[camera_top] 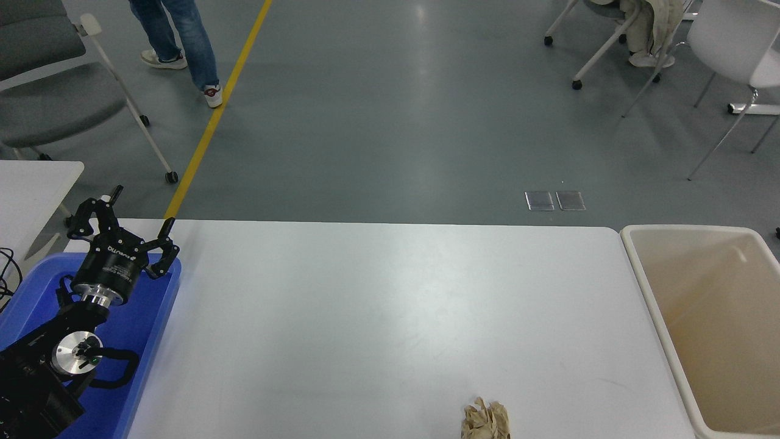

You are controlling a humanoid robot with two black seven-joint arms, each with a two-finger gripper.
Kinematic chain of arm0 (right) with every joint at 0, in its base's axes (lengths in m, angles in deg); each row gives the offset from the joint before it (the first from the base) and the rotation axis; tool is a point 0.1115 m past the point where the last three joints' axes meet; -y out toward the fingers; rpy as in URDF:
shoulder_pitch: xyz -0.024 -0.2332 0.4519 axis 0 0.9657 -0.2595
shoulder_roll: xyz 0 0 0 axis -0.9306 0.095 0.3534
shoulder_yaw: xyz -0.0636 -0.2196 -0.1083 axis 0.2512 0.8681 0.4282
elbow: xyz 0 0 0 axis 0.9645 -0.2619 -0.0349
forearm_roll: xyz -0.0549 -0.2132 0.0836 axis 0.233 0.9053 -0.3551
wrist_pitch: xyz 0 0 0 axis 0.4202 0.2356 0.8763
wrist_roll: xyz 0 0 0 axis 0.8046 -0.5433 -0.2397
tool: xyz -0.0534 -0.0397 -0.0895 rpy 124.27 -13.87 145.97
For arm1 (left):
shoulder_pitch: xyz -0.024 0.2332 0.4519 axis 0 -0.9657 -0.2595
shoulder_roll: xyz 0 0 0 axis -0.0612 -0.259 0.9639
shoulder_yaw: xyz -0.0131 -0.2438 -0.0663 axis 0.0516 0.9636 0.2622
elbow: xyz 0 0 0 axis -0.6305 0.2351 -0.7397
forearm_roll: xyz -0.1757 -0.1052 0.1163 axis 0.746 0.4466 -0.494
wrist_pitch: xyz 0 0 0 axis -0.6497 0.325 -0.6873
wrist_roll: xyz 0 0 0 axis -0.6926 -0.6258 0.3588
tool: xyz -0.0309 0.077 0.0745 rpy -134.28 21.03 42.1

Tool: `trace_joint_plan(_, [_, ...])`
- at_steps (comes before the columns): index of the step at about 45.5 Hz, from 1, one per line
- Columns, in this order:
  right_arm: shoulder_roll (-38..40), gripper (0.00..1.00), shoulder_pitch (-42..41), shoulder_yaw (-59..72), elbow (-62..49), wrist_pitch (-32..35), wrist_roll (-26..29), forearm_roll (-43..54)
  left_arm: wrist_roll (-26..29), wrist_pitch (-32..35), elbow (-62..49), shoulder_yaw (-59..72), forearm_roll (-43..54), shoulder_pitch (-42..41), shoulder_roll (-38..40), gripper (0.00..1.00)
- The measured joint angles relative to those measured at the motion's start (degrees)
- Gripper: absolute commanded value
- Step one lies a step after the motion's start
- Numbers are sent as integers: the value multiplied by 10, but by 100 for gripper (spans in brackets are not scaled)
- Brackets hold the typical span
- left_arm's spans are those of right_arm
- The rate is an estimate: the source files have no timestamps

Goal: Clean the table surface

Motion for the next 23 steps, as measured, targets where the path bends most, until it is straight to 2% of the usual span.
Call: trace_joint_plan(23, [-59, 99, 23, -10, 35, -4, -56, 20, 0, 0, 0, 0, 0, 0, 0, 100])
